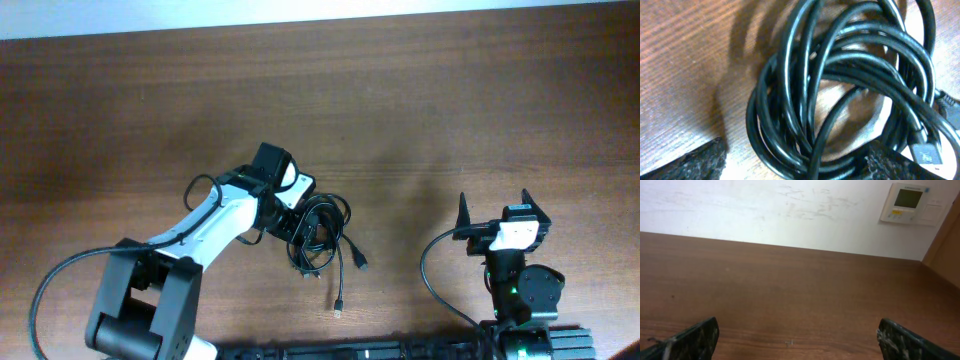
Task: Untangle cables
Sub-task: 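Move the left gripper over the black cable coil and lower onto it, then grasp the cable coil with the left gripper and lift it up, then bring the right gripper toward the lifted coil held by the left gripper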
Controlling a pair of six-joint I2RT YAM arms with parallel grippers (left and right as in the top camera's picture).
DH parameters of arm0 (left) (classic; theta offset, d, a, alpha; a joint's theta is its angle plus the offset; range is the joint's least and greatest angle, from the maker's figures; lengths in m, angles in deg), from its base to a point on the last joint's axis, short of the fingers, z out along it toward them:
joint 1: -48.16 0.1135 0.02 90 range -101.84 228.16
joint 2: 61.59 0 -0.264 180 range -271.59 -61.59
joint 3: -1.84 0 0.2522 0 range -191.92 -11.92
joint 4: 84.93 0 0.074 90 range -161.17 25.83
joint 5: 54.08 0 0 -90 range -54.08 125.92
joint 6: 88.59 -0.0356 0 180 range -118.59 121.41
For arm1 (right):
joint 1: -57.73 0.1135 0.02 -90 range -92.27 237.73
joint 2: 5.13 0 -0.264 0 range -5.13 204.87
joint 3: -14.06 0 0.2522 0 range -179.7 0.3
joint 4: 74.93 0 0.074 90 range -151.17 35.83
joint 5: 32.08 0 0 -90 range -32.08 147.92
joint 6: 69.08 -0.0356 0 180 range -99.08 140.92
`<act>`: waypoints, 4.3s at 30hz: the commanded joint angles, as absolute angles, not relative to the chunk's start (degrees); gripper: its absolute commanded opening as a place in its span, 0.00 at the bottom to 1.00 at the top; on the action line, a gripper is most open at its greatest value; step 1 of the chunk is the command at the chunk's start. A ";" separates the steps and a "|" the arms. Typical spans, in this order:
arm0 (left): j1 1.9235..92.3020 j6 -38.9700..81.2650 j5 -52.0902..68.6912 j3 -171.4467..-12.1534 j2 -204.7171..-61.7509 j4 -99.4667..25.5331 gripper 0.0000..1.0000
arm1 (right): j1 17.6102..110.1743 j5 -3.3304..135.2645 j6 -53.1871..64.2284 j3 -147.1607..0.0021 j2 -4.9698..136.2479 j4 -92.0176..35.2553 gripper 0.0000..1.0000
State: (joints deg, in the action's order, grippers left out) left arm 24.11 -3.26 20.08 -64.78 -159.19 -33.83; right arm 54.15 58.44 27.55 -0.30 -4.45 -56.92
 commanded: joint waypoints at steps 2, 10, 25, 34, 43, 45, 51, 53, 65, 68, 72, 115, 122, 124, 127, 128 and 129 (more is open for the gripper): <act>23.91 -1.33 20.76 -65.42 -161.68 -34.29 0.75 | 53.89 59.16 27.75 -0.04 -4.93 -56.63 0.99; 22.38 2.38 29.24 -65.42 -162.51 -34.25 0.71 | 53.89 59.18 27.75 -0.04 -4.93 -56.63 0.99; 16.41 4.87 36.30 -65.42 -162.53 -38.18 0.18 | 53.89 59.18 27.75 -0.04 -4.93 -56.63 0.99; 16.44 4.87 36.32 -65.44 -162.51 -39.21 0.00 | 53.89 59.16 27.75 -0.04 -4.93 -56.63 0.99; 16.44 0.00 36.17 -65.70 -153.75 -40.32 0.00 | 53.89 59.18 27.75 -0.04 -4.93 -56.63 0.99; 16.44 -2.91 36.17 -65.70 -147.98 -40.96 0.00 | 53.89 59.16 27.75 -0.04 -4.93 -56.63 0.99; 16.44 -12.28 36.19 -65.70 -136.57 -42.92 0.00 | 53.89 59.16 27.75 -0.04 -4.93 -56.63 0.99; 16.44 -12.41 36.17 -65.70 -134.05 -44.65 0.00 | 53.89 59.16 27.75 -0.04 -4.93 -56.63 0.99; 16.48 -12.39 32.15 -65.70 -129.35 -48.23 0.00 | 53.89 55.66 28.21 -0.04 -4.93 -56.87 0.99; 17.18 -12.41 22.31 -65.70 -128.96 -49.13 0.00 | 53.89 55.75 28.19 -0.04 -4.93 -56.65 0.99; 19.23 -12.44 16.32 -65.70 -128.96 -49.72 0.00 | 53.89 55.75 28.19 -0.04 -4.93 -56.65 0.99; 32.28 -59.32 -32.42 -65.70 -129.05 -65.22 0.00 | 53.89 118.92 7.68 -40.43 40.32 -50.86 0.99; 32.17 -69.39 -39.59 -65.70 -129.42 -67.56 0.00 | 53.91 133.28 7.73 -40.43 42.50 -57.79 0.98; 32.15 -69.39 -41.45 -65.70 -130.16 -69.52 0.00 | 53.91 134.43 7.75 -40.43 42.50 -58.03 0.99; 31.74 -69.37 -44.62 -65.70 -132.00 -73.11 0.00 | 53.96 134.46 7.73 -40.43 42.50 -58.01 0.99; 31.28 -69.37 -45.40 -65.70 -132.74 -74.83 0.00 | 53.96 134.46 7.75 -40.43 42.50 -57.99 0.99; 30.80 -69.37 -45.56 -65.70 -133.20 -75.84 0.00 | 53.96 134.43 7.75 -40.43 42.50 -58.01 0.99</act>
State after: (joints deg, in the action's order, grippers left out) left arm 31.89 -68.06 -40.81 -65.38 -131.30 -73.19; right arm 54.11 131.88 7.60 -39.17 42.50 -57.83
